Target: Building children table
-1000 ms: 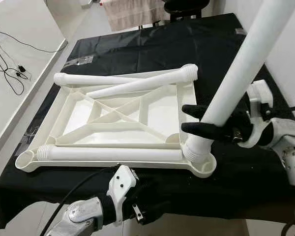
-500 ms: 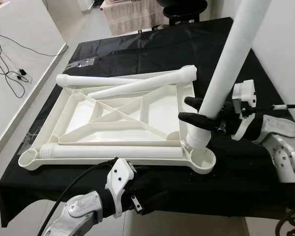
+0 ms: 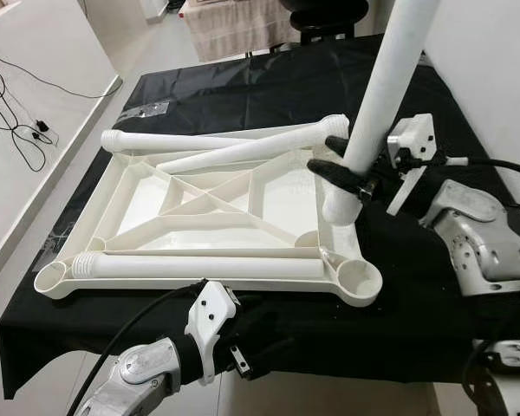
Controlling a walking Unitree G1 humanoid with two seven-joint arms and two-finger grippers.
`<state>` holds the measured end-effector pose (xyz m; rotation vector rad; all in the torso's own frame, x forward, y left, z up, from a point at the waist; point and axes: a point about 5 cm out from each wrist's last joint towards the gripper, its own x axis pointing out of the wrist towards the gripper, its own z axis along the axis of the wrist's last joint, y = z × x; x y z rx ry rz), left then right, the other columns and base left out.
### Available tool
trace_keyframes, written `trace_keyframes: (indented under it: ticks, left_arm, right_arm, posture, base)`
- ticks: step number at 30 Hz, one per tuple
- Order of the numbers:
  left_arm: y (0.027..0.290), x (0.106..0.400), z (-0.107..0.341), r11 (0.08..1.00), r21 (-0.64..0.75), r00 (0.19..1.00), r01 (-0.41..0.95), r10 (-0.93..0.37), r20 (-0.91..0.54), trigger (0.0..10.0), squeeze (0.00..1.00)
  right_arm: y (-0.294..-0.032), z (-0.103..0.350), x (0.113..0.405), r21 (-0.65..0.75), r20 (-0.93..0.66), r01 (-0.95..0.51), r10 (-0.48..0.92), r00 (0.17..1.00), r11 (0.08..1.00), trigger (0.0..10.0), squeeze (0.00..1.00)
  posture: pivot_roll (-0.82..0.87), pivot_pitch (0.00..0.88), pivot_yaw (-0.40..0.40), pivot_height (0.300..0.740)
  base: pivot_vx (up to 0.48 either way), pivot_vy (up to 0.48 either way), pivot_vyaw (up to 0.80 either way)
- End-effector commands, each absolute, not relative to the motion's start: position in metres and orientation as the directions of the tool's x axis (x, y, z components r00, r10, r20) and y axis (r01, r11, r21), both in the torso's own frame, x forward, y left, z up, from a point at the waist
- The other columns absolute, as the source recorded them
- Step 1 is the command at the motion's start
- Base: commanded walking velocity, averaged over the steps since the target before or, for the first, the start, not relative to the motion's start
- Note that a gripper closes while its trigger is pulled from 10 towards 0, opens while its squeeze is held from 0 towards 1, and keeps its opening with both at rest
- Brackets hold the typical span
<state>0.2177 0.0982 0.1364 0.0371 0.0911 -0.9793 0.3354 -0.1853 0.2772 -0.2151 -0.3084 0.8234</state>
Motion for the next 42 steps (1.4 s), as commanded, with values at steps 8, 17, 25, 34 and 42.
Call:
trace_keyframes:
  ticks: [8, 17, 25, 34, 42]
  left_arm:
    - [0.097, 0.209, 0.133, 0.513, -0.028, 0.506, 0.858, -0.854, -0.120, 10.0, 0.00]
    - [0.098, 0.201, 0.134, 0.454, -0.028, 0.446, 0.891, -0.884, -0.144, 10.0, 0.00]
    - [0.102, 0.194, 0.136, 0.430, 0.002, 0.423, 0.903, -0.887, -0.184, 10.0, 0.00]
    - [0.107, 0.185, 0.143, 0.403, 0.021, 0.398, 0.915, -0.895, -0.200, 10.0, 0.00]
    - [0.106, 0.182, 0.145, 0.405, 0.020, 0.401, 0.914, -0.895, -0.196, 10.0, 0.00]
  right_arm:
    - [-0.179, 0.283, 0.299, -0.254, 0.177, -0.900, 0.932, 0.316, 0.353, 10.0, 0.00]
    - [-0.185, 0.262, 0.274, -0.195, -0.014, -0.969, 0.988, 0.157, 0.151, 10.0, 0.00]
    - [-0.185, 0.250, 0.274, -0.182, -0.046, -0.966, 0.980, 0.194, 0.183, 10.0, 0.00]
    - [-0.190, 0.250, 0.270, -0.158, -0.059, -0.970, 0.979, 0.195, 0.184, 10.0, 0.00]
    - [-0.194, 0.254, 0.273, -0.163, -0.066, -0.967, 0.976, 0.208, 0.195, 10.0, 0.00]
  posture:
    - [-0.04, 0.167, 0.176, 0.740]
    - [-0.05, 0.205, 0.187, 0.740]
    - [-0.02, 0.246, 0.204, 0.740]
    - [0.00, 0.299, 0.218, 0.740]
    - [0.01, 0.311, 0.213, 0.740]
  base:
    - [0.000, 0.000, 0.00]
    - [0.000, 0.000, 0.00]
    - [0.000, 0.000, 0.00]
    - [0.000, 0.000, 0.00]
    - [0.000, 0.000, 0.00]
